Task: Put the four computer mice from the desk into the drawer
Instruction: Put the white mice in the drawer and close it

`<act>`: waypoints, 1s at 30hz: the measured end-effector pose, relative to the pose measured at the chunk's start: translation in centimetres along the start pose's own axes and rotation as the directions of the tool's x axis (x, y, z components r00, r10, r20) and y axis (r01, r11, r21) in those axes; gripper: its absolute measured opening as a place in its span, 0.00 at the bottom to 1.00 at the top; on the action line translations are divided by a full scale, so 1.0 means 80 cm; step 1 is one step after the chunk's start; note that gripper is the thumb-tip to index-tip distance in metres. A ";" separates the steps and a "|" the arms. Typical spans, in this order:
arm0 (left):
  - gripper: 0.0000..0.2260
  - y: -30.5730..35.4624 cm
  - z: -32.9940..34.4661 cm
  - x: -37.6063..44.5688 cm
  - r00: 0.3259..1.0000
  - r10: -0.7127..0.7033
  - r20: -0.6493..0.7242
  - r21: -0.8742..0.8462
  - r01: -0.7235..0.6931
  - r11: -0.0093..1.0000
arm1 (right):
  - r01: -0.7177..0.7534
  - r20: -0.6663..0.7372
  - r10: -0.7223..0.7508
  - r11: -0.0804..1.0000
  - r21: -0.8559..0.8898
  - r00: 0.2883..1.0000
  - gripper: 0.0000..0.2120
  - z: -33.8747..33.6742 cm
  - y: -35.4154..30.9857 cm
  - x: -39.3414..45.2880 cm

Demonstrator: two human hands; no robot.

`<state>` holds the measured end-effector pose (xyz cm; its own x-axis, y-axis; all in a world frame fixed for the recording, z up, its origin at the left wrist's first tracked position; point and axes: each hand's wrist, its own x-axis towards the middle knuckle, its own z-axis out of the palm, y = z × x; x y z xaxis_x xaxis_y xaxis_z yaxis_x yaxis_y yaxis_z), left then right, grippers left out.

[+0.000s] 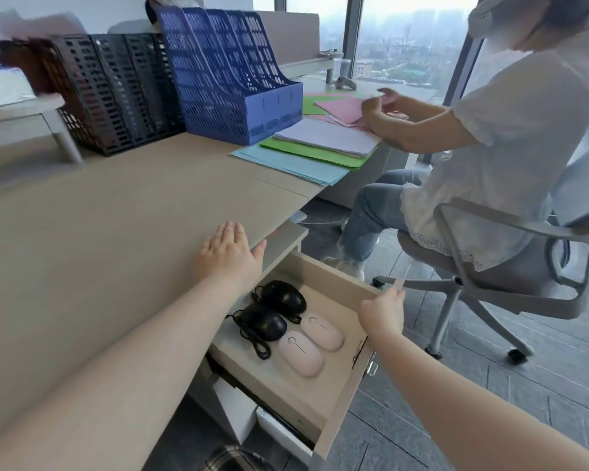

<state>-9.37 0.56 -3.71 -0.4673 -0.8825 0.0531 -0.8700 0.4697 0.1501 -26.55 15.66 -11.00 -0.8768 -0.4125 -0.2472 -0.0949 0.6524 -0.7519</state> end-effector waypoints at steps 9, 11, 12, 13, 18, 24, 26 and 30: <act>0.26 -0.042 -0.003 0.027 0.988 0.128 0.081 -0.079 -0.122 0.989 | -0.054 0.103 0.037 0.985 0.164 0.994 0.15 0.067 -0.035 -0.004; 0.25 -0.046 -0.002 0.032 0.986 0.139 0.095 -0.080 -0.132 0.988 | -0.036 0.111 0.018 0.985 0.167 0.994 0.13 0.085 -0.035 -0.009; 0.25 -0.047 -0.003 0.035 0.983 0.151 0.105 -0.079 -0.143 0.987 | -0.025 0.115 0.005 0.984 0.178 0.993 0.14 0.092 -0.036 -0.010; 0.25 -0.048 -0.003 0.038 0.980 0.166 0.114 -0.080 -0.157 0.984 | -0.019 0.121 -0.004 0.982 0.188 0.993 0.15 0.097 -0.039 -0.011; 0.24 -0.054 -0.006 0.050 0.969 0.214 0.127 -0.089 -0.203 0.975 | -0.102 0.163 0.049 0.937 0.335 0.985 0.19 0.108 -0.055 -0.013; 0.24 -0.055 -0.004 0.054 0.963 0.238 0.125 -0.091 -0.228 0.969 | -0.112 0.273 0.001 0.913 0.391 0.962 0.19 0.126 -0.058 -0.010; 0.24 -0.055 -0.004 0.054 0.962 0.242 0.124 -0.099 -0.230 0.968 | -0.108 0.324 -0.025 0.917 0.385 0.946 0.20 0.135 -0.057 -0.011; 0.24 -0.055 -0.003 0.056 0.965 0.236 0.116 -0.103 -0.225 0.969 | -0.070 0.385 -0.046 0.956 0.283 0.922 0.23 0.153 -0.059 -0.015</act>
<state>-7.63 -5.49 -3.90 -0.6743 -0.7380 -0.0277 -0.7219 0.6508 0.2352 -19.29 5.32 -14.66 -0.6226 -0.6550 -0.4282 0.1044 0.4728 -0.8750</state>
